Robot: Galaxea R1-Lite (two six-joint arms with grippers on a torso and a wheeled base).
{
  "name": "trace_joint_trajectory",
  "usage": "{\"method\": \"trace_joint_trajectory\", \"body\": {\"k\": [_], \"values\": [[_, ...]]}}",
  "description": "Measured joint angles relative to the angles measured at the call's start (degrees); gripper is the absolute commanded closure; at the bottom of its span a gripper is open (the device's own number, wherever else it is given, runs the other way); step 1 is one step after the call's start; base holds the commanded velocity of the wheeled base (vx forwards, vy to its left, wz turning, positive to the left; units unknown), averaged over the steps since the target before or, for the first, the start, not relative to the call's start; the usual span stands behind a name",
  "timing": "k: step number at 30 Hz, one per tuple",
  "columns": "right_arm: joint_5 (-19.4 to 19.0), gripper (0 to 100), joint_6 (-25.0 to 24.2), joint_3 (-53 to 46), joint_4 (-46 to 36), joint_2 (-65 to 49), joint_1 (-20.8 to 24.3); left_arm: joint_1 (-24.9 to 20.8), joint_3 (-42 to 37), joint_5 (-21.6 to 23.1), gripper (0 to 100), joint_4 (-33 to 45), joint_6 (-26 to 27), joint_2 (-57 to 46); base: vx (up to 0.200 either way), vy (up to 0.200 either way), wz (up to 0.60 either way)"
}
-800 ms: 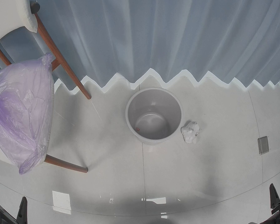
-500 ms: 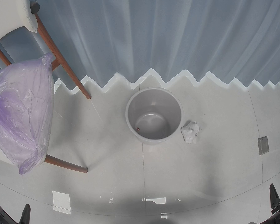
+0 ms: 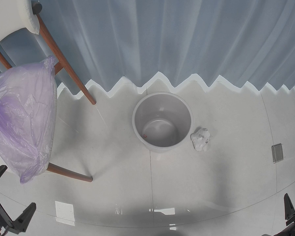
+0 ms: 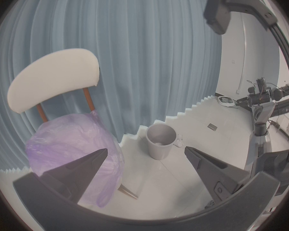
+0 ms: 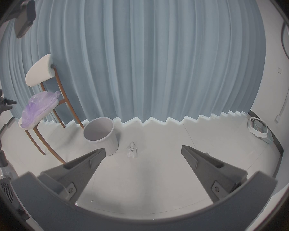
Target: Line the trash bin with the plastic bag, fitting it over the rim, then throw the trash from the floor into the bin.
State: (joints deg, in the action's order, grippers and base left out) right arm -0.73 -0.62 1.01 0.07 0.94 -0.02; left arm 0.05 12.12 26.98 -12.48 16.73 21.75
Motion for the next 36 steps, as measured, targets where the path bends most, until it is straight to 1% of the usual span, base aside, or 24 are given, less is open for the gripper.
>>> {"method": "trace_joint_trajectory", "body": {"k": [6, 12, 14, 16, 18, 19, 22, 23, 27, 30, 32, 36], "values": [[-0.02, 0, 0.00, 0.00, 0.02, 0.00, 0.00, -0.57, 6.10, 0.63, 0, -1.91, -0.72, 13.12, 0.000, 0.000, 0.00], [-0.02, 0, 0.00, 0.00, 0.00, 0.00, 0.02, -3.52, 11.31, 0.85, 0, -7.41, -4.80, 25.49, 0.000, 0.000, 0.00], [-0.05, 0, 0.00, 0.00, 0.00, 0.00, 0.02, -4.12, 12.50, 0.44, 0, -9.02, -5.34, 28.55, 0.000, 0.000, 0.00], [-0.05, 0, 0.00, 0.00, 0.00, 0.00, 0.02, -4.60, 13.84, -1.01, 0, -10.20, -5.57, 31.63, 0.000, 0.000, 0.00], [-0.02, 0, 0.00, 0.00, 0.00, 0.00, 0.02, -4.89, 14.90, -3.83, 0, -10.61, -5.64, 33.88, 0.000, 0.000, 0.00], [-0.05, 0, 0.00, 0.00, 0.00, 0.00, 0.02, -5.11, 15.52, -6.29, 0, -10.75, -5.67, 35.04, 0.000, 0.000, 0.00], [-0.05, 0, 0.00, 0.00, 0.00, 0.00, 0.02, -5.86, 17.35, -16.12, 0, -11.08, -5.86, 37.99, 0.000, 0.000, 0.00], [-0.05, 0, 0.00, 0.00, 0.00, 0.00, 0.02, -6.33, 18.16, -20.05, 0, -11.22, -5.97, 39.08, 0.000, 0.000, 0.00], [-0.05, 0, -0.02, 0.00, 0.00, 0.00, 0.02, -9.02, 20.71, -29.51, 0, -11.57, -6.24, 42.61, 0.000, 0.000, 0.00], [-0.02, 0, -0.04, 0.00, 0.00, 0.00, 0.02, -11.09, 22.11, -32.66, 0, -12.97, -6.24, 45.75, 0.000, 0.000, 0.00], [-0.02, 0, -0.06, 0.00, 0.00, 0.00, 0.00, -11.97, 22.92, -34.33, 0, -15.70, -6.19, 48.18, 0.000, 0.000, 0.00], [-0.02, 0, -0.09, 0.00, 0.00, 0.00, 0.00, -12.61, 23.84, -35.95, 0, -21.43, -6.19, 52.77, 0.000, 0.000, 0.00]]}}
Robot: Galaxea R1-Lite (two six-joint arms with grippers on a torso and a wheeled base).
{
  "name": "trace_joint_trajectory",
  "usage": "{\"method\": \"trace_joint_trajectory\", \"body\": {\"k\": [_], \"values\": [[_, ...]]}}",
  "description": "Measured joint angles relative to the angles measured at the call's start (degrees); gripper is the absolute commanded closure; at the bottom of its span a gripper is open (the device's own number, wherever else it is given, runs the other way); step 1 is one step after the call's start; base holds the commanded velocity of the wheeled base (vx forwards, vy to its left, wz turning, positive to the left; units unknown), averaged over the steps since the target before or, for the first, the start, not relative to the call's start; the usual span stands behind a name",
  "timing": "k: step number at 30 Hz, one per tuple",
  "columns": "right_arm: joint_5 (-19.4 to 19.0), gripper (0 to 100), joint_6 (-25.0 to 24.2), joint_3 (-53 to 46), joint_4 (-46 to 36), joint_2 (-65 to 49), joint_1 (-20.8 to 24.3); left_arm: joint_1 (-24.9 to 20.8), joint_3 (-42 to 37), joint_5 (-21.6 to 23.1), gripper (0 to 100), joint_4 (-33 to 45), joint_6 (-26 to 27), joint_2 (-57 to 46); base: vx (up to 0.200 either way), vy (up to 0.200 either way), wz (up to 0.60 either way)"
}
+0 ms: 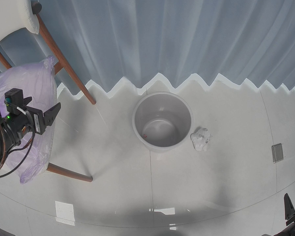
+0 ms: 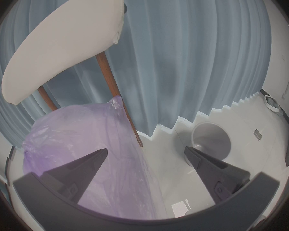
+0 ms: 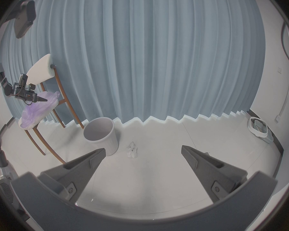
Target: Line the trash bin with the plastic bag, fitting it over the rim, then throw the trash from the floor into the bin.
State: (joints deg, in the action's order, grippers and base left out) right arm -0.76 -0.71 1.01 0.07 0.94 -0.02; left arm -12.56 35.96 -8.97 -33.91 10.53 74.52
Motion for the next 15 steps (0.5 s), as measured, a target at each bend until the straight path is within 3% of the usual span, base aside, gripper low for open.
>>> {"method": "trace_joint_trajectory", "body": {"k": [6, 14, 15], "values": [[0.05, 0, -0.02, 0.00, 0.00, 0.00, 0.00, 0.21, 0.41, -3.36, 0, -1.26, 0.24, 4.39, 0.000, 0.000, 0.00], [0.07, 0, -0.09, 0.00, 0.00, 0.00, 0.00, 3.22, 0.48, -3.34, 0, -2.02, 1.01, 7.80, 0.000, 0.000, 0.00], [0.07, 0, -0.09, 0.00, 0.00, 0.00, 0.00, 3.61, 0.50, -3.32, 100, -2.38, 1.07, 8.22, 0.000, 0.000, 0.00]]}}
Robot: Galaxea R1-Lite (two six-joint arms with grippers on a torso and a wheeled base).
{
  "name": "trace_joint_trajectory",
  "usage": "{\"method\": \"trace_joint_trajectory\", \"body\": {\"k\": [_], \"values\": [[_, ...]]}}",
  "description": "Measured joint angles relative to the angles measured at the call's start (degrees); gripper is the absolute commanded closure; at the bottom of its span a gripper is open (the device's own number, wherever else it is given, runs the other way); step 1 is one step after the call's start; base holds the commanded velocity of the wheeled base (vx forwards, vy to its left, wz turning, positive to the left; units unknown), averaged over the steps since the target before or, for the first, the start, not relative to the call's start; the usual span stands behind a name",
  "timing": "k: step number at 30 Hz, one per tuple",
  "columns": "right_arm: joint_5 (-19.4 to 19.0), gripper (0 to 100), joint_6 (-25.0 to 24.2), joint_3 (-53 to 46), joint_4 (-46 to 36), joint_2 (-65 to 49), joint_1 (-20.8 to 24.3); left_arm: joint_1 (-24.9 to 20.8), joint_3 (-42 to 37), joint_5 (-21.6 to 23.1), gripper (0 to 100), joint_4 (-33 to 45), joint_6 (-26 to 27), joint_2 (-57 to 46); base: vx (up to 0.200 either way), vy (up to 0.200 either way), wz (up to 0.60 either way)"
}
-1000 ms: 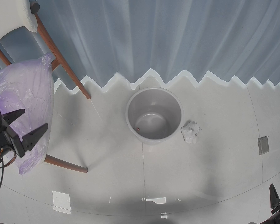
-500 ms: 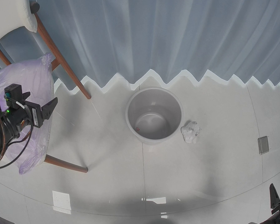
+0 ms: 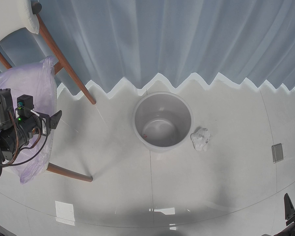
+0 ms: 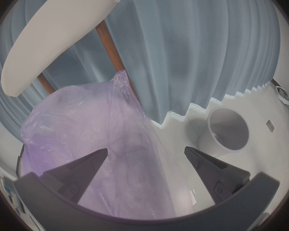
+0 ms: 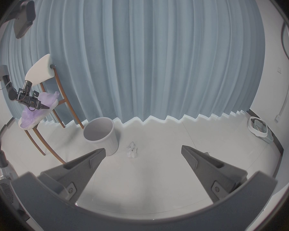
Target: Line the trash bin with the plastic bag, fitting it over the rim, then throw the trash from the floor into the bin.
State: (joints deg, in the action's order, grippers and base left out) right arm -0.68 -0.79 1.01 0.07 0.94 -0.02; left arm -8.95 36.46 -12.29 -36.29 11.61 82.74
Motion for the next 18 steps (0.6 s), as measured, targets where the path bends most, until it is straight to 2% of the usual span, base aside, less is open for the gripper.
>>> {"method": "trace_joint_trajectory", "body": {"k": [6, 13, 18], "values": [[0.00, 0, -0.10, 0.00, 0.00, 0.00, 0.00, 0.82, 0.05, 0.55, 100, -0.55, -0.09, 1.24, 0.000, 0.000, 0.00], [0.04, 0, -0.13, 0.00, 0.00, 0.00, -0.02, 3.96, -0.63, 6.66, 100, -4.49, -1.05, 0.54, 0.000, 0.000, 0.00], [0.09, 0, -0.18, 0.00, 0.00, 0.00, -0.02, 6.42, -1.90, 11.06, 100, -4.71, -7.73, -3.35, 0.000, 0.000, 0.00]]}}
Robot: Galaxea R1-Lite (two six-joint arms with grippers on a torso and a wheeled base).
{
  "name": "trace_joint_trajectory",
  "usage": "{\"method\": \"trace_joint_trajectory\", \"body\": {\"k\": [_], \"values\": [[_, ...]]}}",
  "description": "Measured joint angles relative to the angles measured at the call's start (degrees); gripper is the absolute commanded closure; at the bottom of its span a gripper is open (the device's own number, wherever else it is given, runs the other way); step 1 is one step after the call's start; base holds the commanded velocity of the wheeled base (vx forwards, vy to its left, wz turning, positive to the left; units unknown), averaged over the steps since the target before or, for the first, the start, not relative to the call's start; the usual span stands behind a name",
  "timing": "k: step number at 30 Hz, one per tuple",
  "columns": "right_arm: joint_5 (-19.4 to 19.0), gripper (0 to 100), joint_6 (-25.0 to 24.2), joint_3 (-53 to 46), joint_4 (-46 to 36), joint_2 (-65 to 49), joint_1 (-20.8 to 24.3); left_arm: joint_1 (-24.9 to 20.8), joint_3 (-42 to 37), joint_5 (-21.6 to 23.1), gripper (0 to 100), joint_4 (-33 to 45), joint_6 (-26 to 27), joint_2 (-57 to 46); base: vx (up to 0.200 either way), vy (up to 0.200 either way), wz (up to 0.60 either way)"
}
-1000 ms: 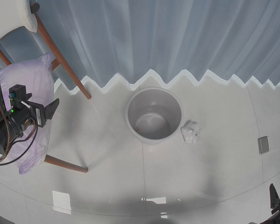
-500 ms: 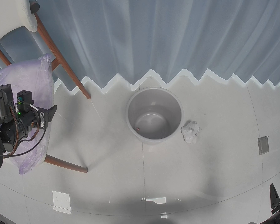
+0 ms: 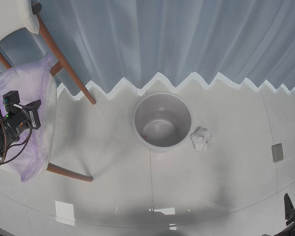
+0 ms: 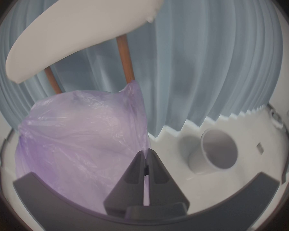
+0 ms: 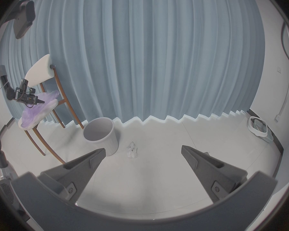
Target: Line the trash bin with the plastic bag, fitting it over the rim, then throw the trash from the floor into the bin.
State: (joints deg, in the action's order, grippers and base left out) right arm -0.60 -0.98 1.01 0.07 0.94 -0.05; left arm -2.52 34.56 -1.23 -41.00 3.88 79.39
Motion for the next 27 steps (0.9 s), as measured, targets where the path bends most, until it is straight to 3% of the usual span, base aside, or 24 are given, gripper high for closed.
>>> {"method": "trace_joint_trajectory", "body": {"k": [10, 16, 21, 27], "values": [[0.05, 0, 0.00, 0.00, 0.02, 0.00, 0.02, 2.66, -4.38, 8.05, 100, -0.27, -24.30, -9.09, 0.000, 0.000, 0.00], [0.06, 0, 0.07, 0.00, 0.06, 0.00, 0.00, 2.00, -5.12, 10.18, 100, -0.52, -38.00, -13.76, 0.000, 0.000, 0.00], [0.16, 0, 0.05, 0.00, 0.09, 0.00, -0.02, 0.51, -4.90, 13.28, 100, -0.72, -42.28, -16.37, 0.000, 0.000, 0.00], [0.17, 0, 0.02, 0.00, 0.11, 0.00, -0.02, -4.22, -4.50, 22.60, 100, -0.74, -42.63, -18.48, 0.000, 0.000, 0.00]]}}
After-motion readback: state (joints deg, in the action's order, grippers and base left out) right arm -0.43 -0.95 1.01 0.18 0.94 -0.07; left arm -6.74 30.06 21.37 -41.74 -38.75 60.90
